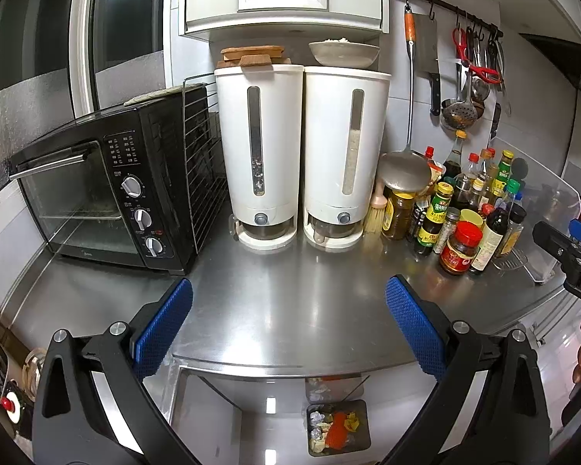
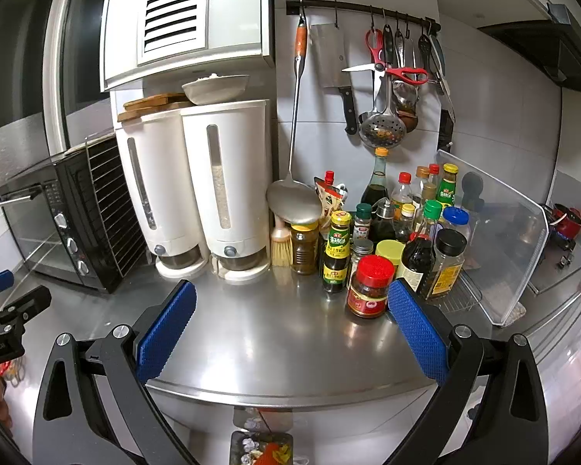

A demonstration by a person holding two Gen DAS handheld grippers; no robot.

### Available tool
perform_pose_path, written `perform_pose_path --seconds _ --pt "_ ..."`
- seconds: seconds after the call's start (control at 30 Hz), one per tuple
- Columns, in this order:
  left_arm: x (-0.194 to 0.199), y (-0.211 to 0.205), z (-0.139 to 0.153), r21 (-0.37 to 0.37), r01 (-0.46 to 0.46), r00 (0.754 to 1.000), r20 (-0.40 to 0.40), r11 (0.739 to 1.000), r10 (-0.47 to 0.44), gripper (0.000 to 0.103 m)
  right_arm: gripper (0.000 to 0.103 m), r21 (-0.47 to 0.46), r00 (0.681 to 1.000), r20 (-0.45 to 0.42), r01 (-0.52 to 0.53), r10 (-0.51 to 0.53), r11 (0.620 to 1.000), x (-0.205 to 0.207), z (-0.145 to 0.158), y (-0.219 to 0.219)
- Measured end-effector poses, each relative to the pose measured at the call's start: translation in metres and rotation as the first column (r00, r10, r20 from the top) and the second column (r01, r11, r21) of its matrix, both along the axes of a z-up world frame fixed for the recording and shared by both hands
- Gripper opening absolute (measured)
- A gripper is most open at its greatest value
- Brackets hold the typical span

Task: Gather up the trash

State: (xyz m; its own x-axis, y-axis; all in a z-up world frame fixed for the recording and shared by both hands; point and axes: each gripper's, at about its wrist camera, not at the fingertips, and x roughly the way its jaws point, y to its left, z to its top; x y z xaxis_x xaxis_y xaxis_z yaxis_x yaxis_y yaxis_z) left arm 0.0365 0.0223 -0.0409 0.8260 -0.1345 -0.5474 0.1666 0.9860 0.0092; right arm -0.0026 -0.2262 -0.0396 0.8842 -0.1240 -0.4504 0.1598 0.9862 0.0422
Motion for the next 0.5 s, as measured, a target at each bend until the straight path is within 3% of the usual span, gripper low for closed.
perform_pose_path --seconds 0.5 --pt "0.0019 -0.0002 0.0019 -0.002 0.005 1.000 0.008 1.000 -0.005 0.095 0.100 0.002 1.000 -0.001 -0.001 0.001 1.000 0.0013 0.0002 -0.0008"
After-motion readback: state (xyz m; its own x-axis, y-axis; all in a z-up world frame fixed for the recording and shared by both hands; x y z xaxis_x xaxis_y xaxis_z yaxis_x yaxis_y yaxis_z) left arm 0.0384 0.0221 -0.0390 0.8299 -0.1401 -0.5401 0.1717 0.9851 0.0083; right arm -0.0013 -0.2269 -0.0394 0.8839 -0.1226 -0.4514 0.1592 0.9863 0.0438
